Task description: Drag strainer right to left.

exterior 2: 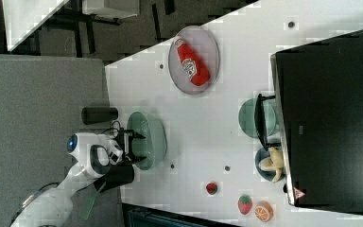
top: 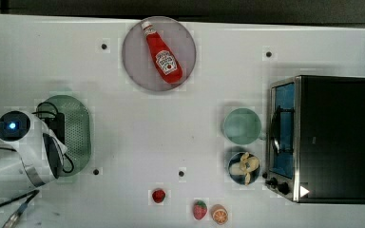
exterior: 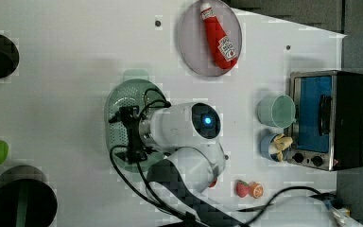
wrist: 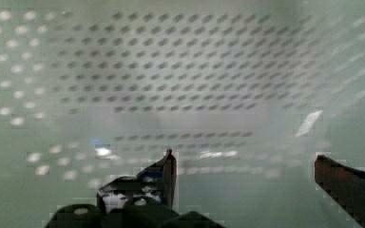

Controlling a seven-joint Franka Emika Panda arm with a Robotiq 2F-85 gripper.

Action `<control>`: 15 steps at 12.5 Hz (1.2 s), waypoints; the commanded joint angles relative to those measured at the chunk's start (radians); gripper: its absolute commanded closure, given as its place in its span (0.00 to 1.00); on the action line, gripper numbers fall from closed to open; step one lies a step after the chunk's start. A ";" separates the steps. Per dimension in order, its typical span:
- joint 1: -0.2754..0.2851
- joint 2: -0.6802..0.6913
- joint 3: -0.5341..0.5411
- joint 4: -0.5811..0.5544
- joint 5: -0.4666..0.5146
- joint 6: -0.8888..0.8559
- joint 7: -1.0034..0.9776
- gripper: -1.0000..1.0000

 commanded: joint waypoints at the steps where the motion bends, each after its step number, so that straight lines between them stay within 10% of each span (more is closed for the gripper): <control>1: -0.006 -0.254 -0.136 -0.009 -0.015 -0.125 -0.244 0.00; 10: -0.031 -0.737 -0.640 -0.007 -0.413 -0.621 -1.031 0.00; 15: -0.038 -0.893 -0.713 -0.007 -0.515 -0.778 -1.072 0.00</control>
